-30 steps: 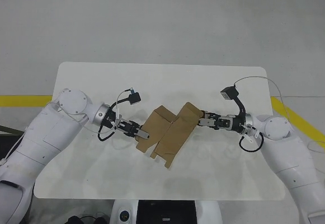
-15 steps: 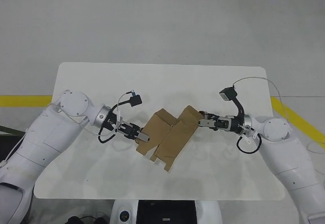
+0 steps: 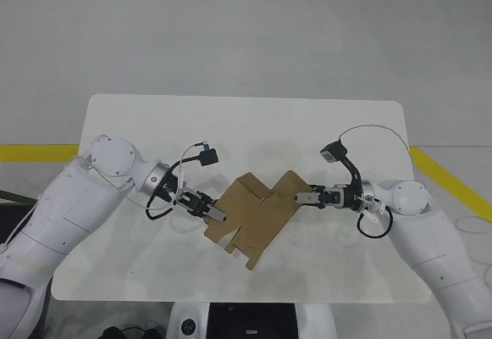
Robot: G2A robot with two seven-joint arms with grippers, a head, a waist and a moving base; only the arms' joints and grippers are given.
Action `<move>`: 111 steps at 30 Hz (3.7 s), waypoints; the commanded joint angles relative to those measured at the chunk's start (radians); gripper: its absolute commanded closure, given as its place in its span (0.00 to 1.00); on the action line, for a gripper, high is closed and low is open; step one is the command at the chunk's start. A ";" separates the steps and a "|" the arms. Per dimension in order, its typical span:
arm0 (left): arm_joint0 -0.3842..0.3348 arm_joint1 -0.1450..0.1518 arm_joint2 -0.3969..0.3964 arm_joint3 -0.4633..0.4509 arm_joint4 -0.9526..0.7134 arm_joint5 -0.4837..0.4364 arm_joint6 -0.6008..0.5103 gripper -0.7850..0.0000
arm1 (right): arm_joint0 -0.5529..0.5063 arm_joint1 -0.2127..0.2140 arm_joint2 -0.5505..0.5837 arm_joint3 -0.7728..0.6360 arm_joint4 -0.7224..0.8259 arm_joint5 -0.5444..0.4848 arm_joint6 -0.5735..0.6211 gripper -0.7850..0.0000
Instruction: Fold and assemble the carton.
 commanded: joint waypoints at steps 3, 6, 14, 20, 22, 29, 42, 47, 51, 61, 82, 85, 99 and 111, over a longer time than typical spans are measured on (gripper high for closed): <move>-0.003 0.001 0.008 0.000 -0.011 0.003 -0.003 1.00 | 0.000 0.003 -0.017 -0.002 0.022 0.014 0.014 0.55; -0.005 0.003 0.013 -0.002 -0.013 0.005 -0.005 1.00 | 0.001 0.005 -0.027 0.000 0.034 0.019 0.019 0.63; -0.010 0.010 0.024 -0.002 -0.018 0.009 -0.009 1.00 | 0.013 0.012 -0.049 0.006 0.048 0.020 0.020 0.94; -0.014 0.017 0.027 0.000 -0.023 0.008 -0.008 0.00 | 0.021 0.015 -0.061 0.017 0.068 0.011 0.011 1.00; -0.015 0.020 0.022 0.009 -0.033 0.002 -0.002 0.00 | 0.021 0.016 -0.061 0.027 0.074 -0.001 -0.001 1.00; -0.002 0.019 -0.040 0.068 -0.044 -0.054 0.222 0.00 | 0.013 0.018 -0.028 0.057 0.079 -0.066 -0.075 1.00; 0.150 0.023 -0.118 -0.068 0.043 0.041 0.646 0.00 | -0.109 0.033 0.070 -0.098 -0.131 -0.011 -0.407 1.00; 0.197 0.016 -0.133 -0.091 -0.034 0.095 0.698 0.00 | -0.154 0.035 0.094 -0.143 -0.158 0.002 -0.469 1.00; 0.217 0.010 -0.147 -0.100 -0.077 0.096 0.714 0.00 | -0.175 0.037 0.107 -0.155 -0.183 0.015 -0.482 1.00; 0.250 0.005 -0.205 -0.120 -0.137 0.108 0.707 0.00 | -0.194 0.034 0.127 -0.152 -0.229 0.009 -0.524 1.00; 0.279 -0.024 -0.231 -0.186 -0.102 0.110 0.712 0.00 | -0.195 0.018 0.113 -0.157 -0.250 -0.002 -0.528 1.00; 0.274 -0.030 -0.227 -0.169 -0.082 0.109 0.715 0.00 | -0.193 0.016 0.112 -0.157 -0.246 -0.002 -0.521 1.00; 0.284 -0.044 -0.244 -0.145 -0.024 0.125 0.711 0.14 | -0.175 0.005 0.105 -0.142 -0.236 -0.008 -0.510 1.00; 0.327 -0.041 -0.283 -0.144 0.031 0.152 0.675 0.51 | -0.170 -0.002 0.104 -0.130 -0.230 -0.009 -0.490 1.00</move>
